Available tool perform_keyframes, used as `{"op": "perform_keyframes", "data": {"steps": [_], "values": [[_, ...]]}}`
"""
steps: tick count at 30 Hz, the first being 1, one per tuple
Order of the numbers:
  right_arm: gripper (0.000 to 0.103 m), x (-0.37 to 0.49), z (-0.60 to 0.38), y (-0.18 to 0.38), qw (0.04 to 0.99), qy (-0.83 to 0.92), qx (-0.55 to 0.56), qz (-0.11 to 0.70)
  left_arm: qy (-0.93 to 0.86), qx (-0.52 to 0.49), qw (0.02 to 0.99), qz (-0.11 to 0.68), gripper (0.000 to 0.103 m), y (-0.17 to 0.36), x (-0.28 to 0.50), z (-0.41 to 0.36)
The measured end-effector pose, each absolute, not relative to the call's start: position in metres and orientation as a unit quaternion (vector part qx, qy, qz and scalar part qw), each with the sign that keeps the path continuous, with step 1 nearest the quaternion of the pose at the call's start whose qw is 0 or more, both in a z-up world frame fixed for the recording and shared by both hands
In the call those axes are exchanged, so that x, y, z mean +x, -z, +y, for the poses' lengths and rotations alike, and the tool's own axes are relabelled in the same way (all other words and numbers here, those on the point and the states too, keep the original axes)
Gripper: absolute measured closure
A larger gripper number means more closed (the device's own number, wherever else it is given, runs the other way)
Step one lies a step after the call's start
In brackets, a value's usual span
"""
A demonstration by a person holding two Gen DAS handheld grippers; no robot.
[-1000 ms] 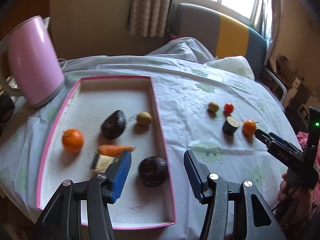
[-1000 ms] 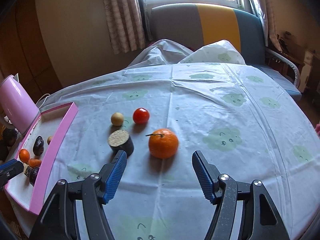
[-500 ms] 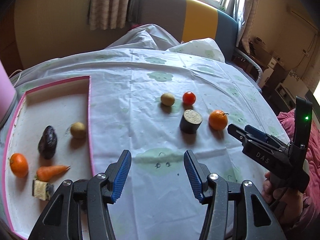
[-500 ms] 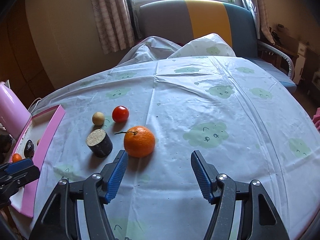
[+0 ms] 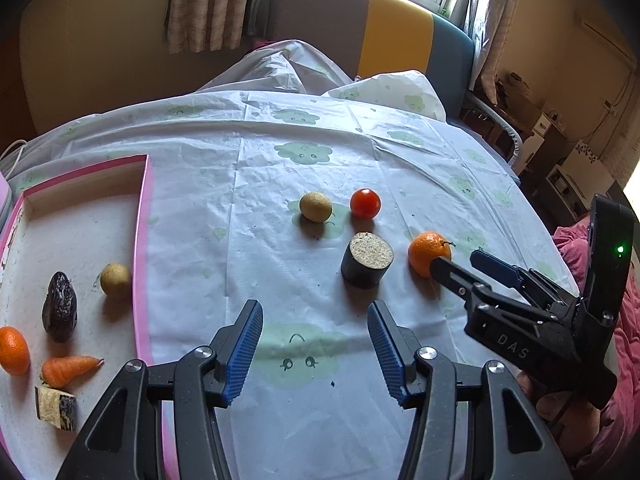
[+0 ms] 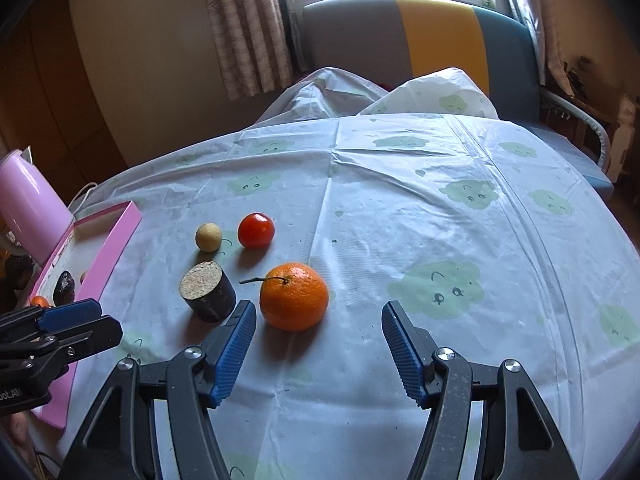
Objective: Organize fruits
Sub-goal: 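Grasp the mandarin with right gripper while left gripper grasps the tan ball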
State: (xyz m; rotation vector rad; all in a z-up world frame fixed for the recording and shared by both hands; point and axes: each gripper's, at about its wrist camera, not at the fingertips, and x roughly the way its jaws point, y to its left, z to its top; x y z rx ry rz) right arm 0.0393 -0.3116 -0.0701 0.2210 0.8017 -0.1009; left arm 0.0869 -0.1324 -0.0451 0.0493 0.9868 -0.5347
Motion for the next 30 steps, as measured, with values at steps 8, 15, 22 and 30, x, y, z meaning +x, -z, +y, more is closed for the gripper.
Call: {"op": "perform_keyframes", "data": {"steps": [8,15,22,30], "values": [[0.056,0.060,-0.303,0.082,0.909,0.025,0.070,0.411,0.268,0.012,0.842,0.468,0.048,0.045,0.100,-0.149],[0.063,0.054,-0.322,0.083,0.907,0.080,0.101,0.400,0.266,0.009,0.839,0.475,0.047,0.050,0.112,-0.162],[0.062,0.055,-0.324,0.085,0.906,0.076,0.108,0.401,0.250,-0.003,0.843,0.476,0.047,0.052,0.134,-0.166],[0.062,0.054,-0.325,0.086,0.908,0.073,0.114,0.397,0.222,-0.025,0.840,0.494,0.052,0.061,0.171,-0.167]]}}
